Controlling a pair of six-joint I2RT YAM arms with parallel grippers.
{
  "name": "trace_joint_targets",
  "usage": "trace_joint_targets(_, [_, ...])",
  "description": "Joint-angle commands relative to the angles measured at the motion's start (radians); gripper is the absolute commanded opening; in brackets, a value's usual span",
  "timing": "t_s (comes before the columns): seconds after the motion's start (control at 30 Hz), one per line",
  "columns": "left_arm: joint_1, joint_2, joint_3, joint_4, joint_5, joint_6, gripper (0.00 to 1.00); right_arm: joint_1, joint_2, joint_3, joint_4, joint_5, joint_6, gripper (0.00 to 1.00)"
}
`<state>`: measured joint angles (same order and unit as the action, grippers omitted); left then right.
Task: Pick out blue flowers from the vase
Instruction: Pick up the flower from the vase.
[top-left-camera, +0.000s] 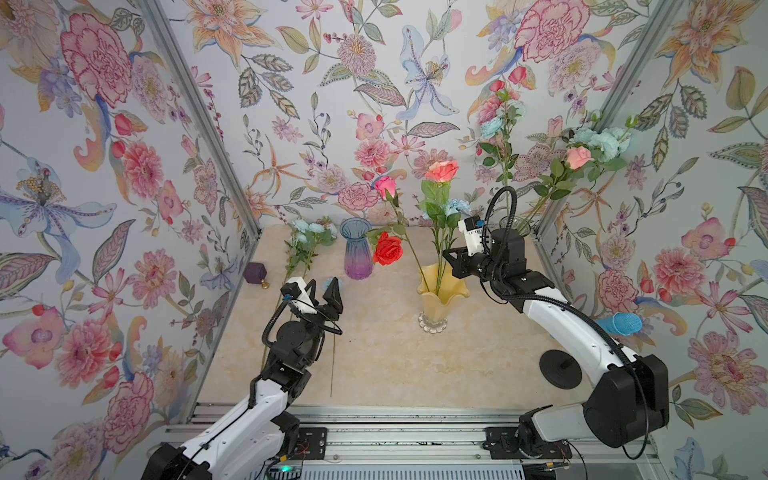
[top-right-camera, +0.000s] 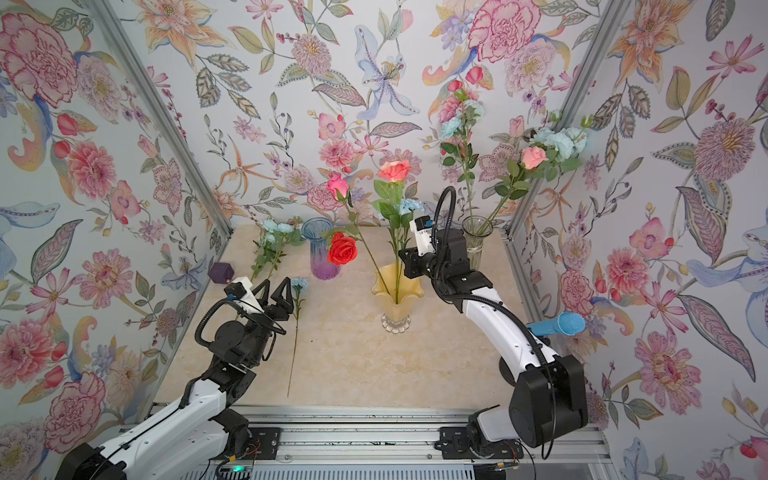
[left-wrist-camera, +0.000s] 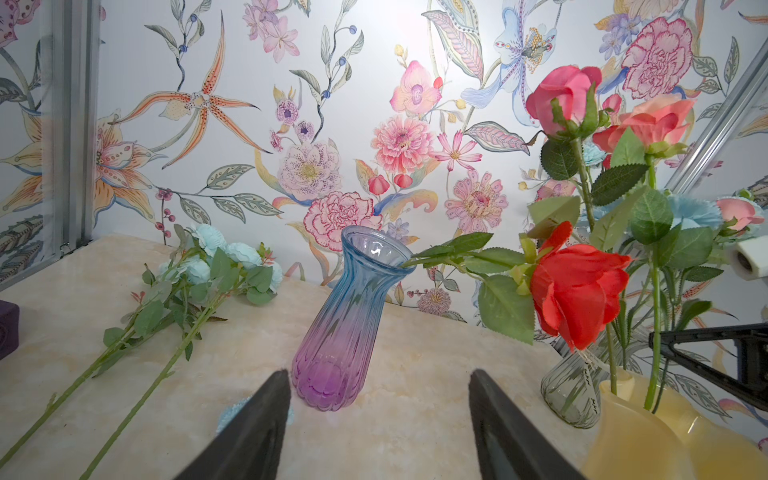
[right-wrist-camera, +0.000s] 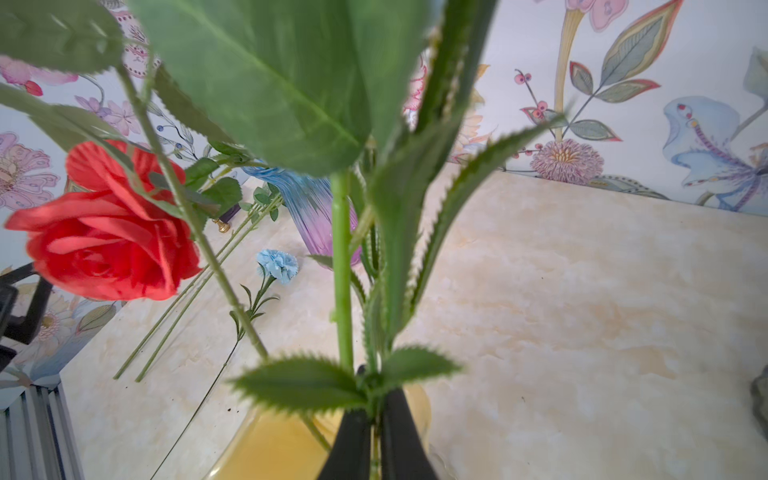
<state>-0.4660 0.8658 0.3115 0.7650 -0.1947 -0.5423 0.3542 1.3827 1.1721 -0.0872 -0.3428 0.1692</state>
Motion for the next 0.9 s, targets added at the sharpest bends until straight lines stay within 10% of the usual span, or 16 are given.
trace_joint_targets(0.0, [-0.010,0.002,-0.005,0.039,0.000,-0.004,0.70,0.003,-0.088,0.004,-0.016,0.059,0.001,0.05])
trace_joint_targets(0.87, [-0.120,0.175,0.229,0.089,0.543,0.051,0.69,0.123,-0.519,0.028,-0.116,0.176,0.037,0.08])
